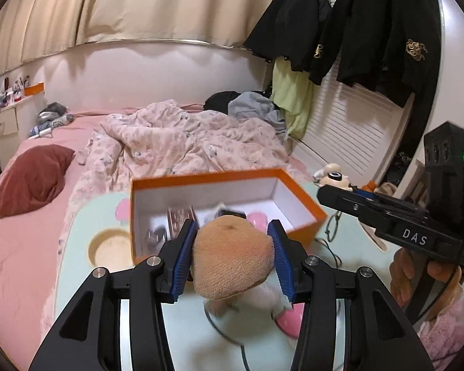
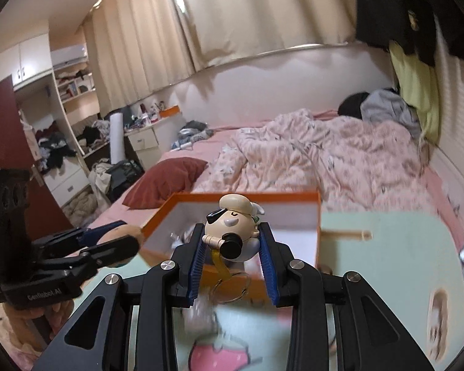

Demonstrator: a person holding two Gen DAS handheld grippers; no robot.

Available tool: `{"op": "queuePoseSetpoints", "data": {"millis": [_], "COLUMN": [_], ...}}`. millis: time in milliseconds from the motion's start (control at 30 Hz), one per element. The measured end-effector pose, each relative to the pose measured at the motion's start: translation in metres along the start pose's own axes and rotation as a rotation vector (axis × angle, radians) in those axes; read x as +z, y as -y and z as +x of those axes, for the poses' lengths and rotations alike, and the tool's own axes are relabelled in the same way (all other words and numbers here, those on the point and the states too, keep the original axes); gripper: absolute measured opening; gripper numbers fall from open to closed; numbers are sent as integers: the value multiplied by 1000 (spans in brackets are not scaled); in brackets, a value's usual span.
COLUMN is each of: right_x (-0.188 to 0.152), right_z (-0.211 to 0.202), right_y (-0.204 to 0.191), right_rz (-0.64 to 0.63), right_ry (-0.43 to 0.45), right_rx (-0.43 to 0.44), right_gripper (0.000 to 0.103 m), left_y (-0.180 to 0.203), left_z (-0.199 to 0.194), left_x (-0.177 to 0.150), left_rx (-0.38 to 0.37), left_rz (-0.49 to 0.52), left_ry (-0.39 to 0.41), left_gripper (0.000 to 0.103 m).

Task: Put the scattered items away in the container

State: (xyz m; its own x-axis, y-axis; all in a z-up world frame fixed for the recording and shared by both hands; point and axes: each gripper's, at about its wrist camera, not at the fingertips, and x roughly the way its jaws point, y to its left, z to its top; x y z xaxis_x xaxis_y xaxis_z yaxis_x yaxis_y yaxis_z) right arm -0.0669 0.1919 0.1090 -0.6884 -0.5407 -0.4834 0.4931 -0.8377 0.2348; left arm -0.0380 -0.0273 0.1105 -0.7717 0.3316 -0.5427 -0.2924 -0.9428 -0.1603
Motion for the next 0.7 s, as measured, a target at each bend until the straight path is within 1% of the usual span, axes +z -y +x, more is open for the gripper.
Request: {"op": "queuePoseSetpoints", "data": {"millis": [67, 133, 233, 333, 433, 700], "right_x": [12, 19, 14, 6, 3, 1], "right_z": [18, 36, 61, 77, 82, 86], "right_y": [0, 3, 14, 23, 22, 30], "right_rz": [-21, -30, 24, 55, 38, 61], "right_ry": [-24, -45, -74, -120, -131, -135], "right_rx": [-11, -19, -24, -43, -69, -87], "right_gripper": [32, 32, 32, 32, 32, 32], "left_y": [1, -1, -8, -13, -14, -20], "left_z": [12, 32, 56, 67, 74, 83], "left_x": [13, 20, 19, 15, 13, 3], "left_rx": [22, 33, 41, 30, 42, 61], "left_rz": [27, 42, 19, 8, 16, 1], "left_ry": [-3, -26, -44, -58, -78, -118], "left_gripper": [48, 48, 48, 48, 48, 48]}}
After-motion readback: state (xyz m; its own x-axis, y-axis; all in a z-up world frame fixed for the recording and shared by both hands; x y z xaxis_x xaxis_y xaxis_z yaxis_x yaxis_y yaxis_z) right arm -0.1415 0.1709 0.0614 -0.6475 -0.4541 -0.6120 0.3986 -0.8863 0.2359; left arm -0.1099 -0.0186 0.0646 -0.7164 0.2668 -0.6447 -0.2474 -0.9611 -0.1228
